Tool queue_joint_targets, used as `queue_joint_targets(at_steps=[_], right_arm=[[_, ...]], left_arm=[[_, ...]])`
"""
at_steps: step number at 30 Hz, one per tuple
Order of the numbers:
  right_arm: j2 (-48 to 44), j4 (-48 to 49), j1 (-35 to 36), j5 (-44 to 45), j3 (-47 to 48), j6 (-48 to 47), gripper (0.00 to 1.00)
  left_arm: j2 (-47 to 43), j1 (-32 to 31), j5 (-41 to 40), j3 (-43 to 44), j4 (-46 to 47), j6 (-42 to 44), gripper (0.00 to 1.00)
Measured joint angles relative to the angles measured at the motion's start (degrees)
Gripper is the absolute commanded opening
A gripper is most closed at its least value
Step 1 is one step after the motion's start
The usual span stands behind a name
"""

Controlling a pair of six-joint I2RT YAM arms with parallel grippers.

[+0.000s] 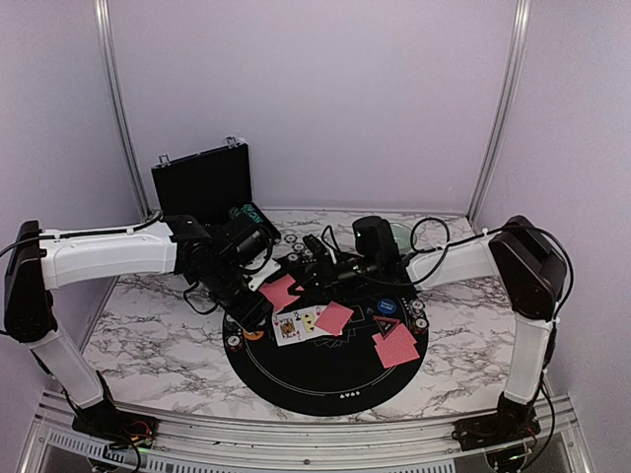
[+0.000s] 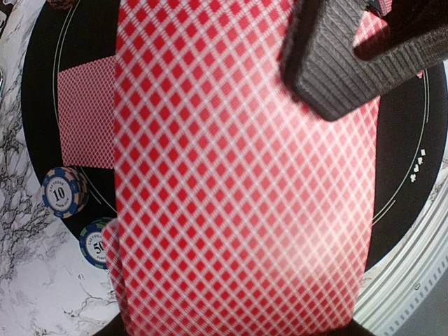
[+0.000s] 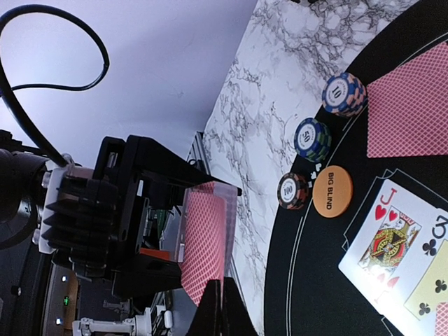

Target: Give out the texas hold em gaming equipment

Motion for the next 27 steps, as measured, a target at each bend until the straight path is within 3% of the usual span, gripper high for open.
queue_joint_targets(at_steps=[18, 22, 27], right_arm=[[-1.1, -1.0, -5.3, -7.3, -2.8, -4.3, 0.0], [-1.2, -6.1, -8.3, -9.3, -2.9, -9.9, 0.0], [-1.3, -20.6, -14.2, -10.1, -2.5, -23.2, 0.0]], left_arm=[[0.0, 0.0, -0.6, -1.5, 0.0, 0.0, 0.5], [-0.1, 0.0, -0.8, -1.9, 0.0, 0.0, 0.5], [-0.6, 0.2, -1.1, -2.5, 0.1, 0.2, 0.5]])
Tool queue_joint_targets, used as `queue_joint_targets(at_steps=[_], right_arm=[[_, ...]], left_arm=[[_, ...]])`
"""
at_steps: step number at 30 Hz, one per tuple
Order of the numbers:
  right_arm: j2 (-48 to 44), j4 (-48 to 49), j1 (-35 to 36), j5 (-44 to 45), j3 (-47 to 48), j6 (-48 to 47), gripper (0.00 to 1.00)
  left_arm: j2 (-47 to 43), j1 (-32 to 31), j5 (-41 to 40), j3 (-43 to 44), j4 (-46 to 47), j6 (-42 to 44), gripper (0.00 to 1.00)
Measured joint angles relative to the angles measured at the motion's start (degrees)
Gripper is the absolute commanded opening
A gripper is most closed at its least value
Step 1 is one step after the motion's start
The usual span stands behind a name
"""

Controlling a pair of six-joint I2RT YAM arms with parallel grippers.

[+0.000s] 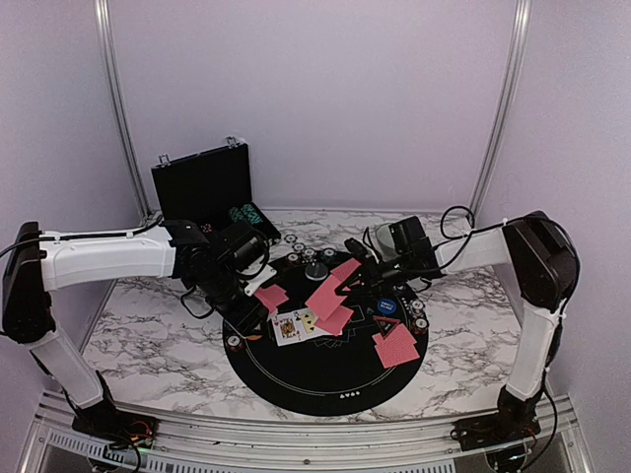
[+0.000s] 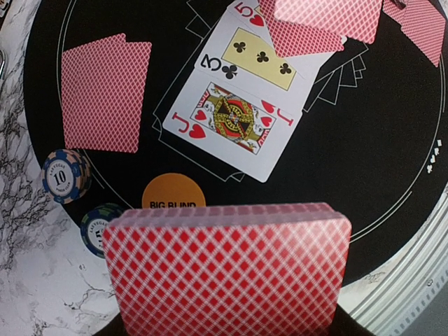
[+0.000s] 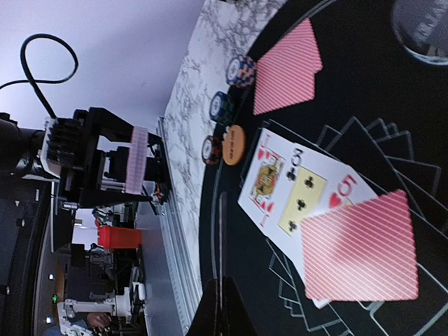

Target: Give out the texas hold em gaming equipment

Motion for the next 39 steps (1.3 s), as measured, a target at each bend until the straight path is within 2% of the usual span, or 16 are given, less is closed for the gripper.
queue_joint_targets(at_steps=[4, 7, 14, 19, 25, 39], right_arm=[[0.2, -14.6, -3.4, 1.5, 3.6, -12.5, 0.0], [0.6, -22.1, -4.5, 3.2, 6.6, -19.8, 0.0], [4.1, -31.4, -4.7, 6.2, 8.2, -29.2, 0.0], [6.8, -34.6, -4.7, 7.8, 8.9, -31.4, 0.0], [7.2, -36.1, -4.7, 9.2, 10.9, -32.0, 0.04], [7.8, -39.4, -4.4, 16.5, 14.9, -32.2, 0.29]], left_arm=[[0.0, 0.1, 0.0, -0.1, 0.3, 0.1, 0.5], [0.0, 0.2, 0.1, -0.1, 0.4, 0.2, 0.5], [0.0, 0.4, 0.1, -0.5, 1.0, 0.5, 0.5], [0.0, 0.6, 0.1, -0.9, 1.3, 0.5, 0.5], [0.0, 0.6, 0.2, -1.2, 1.4, 0.5, 0.5], [0.0, 0.6, 0.8, -1.2, 1.7, 0.5, 0.5]])
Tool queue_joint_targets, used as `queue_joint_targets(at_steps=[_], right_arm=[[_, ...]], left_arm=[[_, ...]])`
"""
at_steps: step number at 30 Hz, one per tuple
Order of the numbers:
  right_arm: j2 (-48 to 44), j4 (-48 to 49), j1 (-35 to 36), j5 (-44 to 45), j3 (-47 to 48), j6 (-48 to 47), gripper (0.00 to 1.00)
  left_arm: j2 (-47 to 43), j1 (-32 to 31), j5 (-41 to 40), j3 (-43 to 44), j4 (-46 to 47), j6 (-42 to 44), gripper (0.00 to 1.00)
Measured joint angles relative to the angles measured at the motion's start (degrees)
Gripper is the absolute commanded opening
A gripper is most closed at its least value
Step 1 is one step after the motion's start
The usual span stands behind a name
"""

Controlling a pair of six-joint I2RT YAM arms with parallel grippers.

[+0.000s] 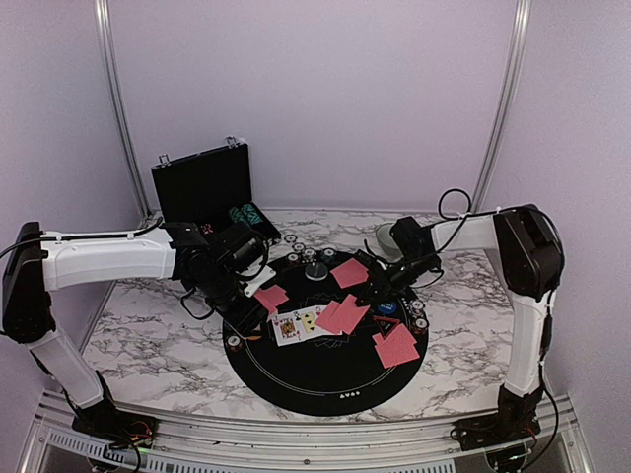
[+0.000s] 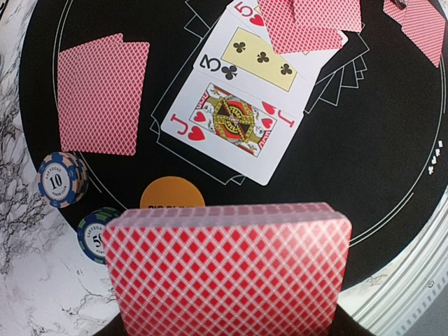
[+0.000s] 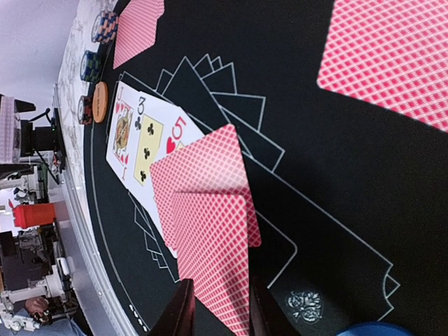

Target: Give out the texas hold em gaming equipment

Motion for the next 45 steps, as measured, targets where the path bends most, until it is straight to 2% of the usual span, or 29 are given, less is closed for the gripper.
queue_joint_targets(at_steps=[15, 26, 27, 28, 29, 39, 45], right_arm=[[0.0, -4.7, 2.0, 13.0, 5.2, 1.8, 0.42], [-5.1, -2.5, 2.5, 15.4, 4.4, 6.2, 0.57], [-5.9, -1.9, 2.5, 15.4, 4.0, 6.7, 0.7], [-6.9, -1.2, 2.6, 15.4, 3.5, 7.3, 0.94], [-7.7, -0.6, 2.6, 15.4, 3.1, 8.2, 0.98], [-16.7, 9.3, 2.7, 17.0, -5.9, 14.8, 0.98], [-23.9, 15.3, 2.3, 20.5, -10.2, 18.9, 0.98]], left_arm=[[0.0, 0.0, 0.4, 0.0, 0.3, 0.0, 0.5], [0.0, 0.0, 0.9, 0.0, 0.8, 0.2, 0.5], [0.0, 0.0, 0.9, 0.0, 0.8, 0.2, 0.5], [0.0, 0.0, 0.9, 0.0, 0.8, 0.2, 0.5], [0.0, 0.0, 0.9, 0.0, 0.8, 0.2, 0.5], [0.6, -0.8, 1.5, 0.0, 1.8, -2.4, 0.5], [4.0, -4.8, 1.1, 0.9, 2.5, -5.4, 0.5]])
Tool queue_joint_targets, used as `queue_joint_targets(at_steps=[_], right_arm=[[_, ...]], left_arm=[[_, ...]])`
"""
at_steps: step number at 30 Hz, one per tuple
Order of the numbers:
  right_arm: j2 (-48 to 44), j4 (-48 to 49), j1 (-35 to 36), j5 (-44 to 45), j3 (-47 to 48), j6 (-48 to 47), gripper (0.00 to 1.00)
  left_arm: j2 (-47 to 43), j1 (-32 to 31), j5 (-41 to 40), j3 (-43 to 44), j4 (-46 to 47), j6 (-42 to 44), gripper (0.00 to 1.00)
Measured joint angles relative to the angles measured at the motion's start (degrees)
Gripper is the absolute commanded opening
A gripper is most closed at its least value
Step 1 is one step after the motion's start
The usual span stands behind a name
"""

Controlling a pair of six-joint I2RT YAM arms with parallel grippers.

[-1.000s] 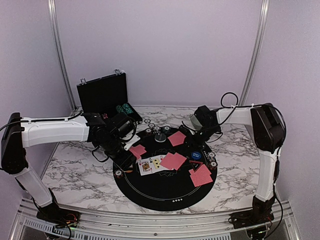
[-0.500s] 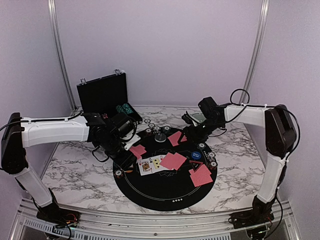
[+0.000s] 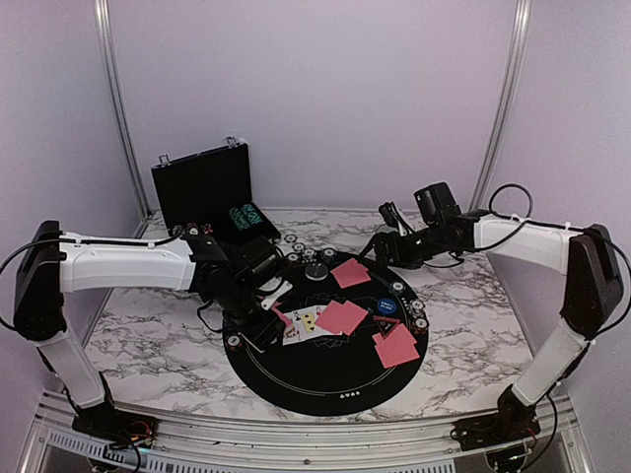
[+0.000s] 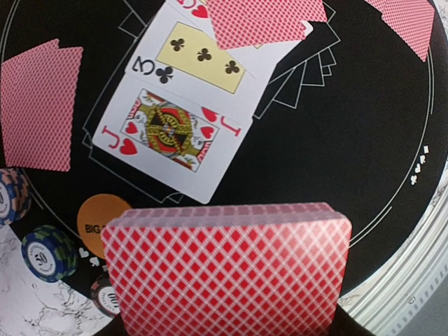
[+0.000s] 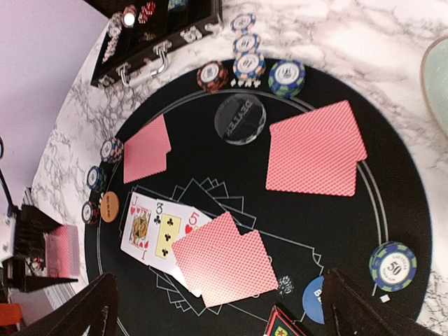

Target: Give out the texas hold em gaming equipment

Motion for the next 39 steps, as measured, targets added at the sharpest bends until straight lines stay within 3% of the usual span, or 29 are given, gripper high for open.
queue_joint_targets(at_steps=[7, 16, 24, 39], right_arm=[[-7.5, 5.2, -0.1, 4.9, -3.1, 3.0, 0.98], [-10.7, 7.1, -0.1, 6.6, -4.0, 4.6, 0.98], [-13.4, 7.2, -0.1, 7.8, -5.0, 4.9, 0.98], [-13.9, 7.2, -0.1, 9.1, -5.0, 5.1, 0.98]], left_arm=[[7.5, -6.1, -1.5, 5.0, 1.2, -3.2, 0.51], [18.0, -11.5, -2.5, 13.8, 3.0, -5.9, 0.55], [21.3, -13.0, -3.9, 15.9, 3.1, -7.2, 0.74], [21.2, -13.2, -5.4, 16.0, 3.7, -7.4, 0.99]])
